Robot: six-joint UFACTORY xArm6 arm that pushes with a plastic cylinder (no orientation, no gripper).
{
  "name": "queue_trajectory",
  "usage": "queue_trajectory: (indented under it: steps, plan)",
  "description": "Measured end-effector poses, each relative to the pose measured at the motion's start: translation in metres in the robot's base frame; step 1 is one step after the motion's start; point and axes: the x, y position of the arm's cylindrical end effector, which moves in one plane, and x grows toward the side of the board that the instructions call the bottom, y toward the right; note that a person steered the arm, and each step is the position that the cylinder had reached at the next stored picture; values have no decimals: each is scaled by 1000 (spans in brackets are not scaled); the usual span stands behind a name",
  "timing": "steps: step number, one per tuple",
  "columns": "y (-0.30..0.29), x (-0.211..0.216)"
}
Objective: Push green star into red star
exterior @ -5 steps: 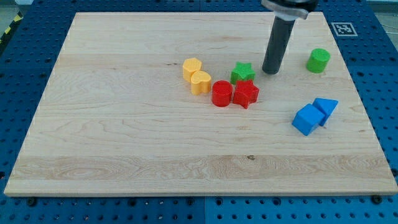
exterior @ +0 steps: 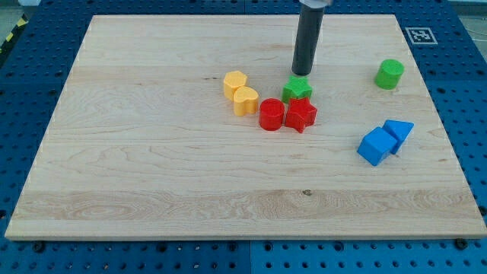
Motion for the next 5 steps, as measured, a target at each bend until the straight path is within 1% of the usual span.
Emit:
queue_trajectory:
  steps: [1, 3, 4, 5]
  plan:
    - [0, 19]
    - [0, 22]
    - [18, 22]
    - [69, 22]
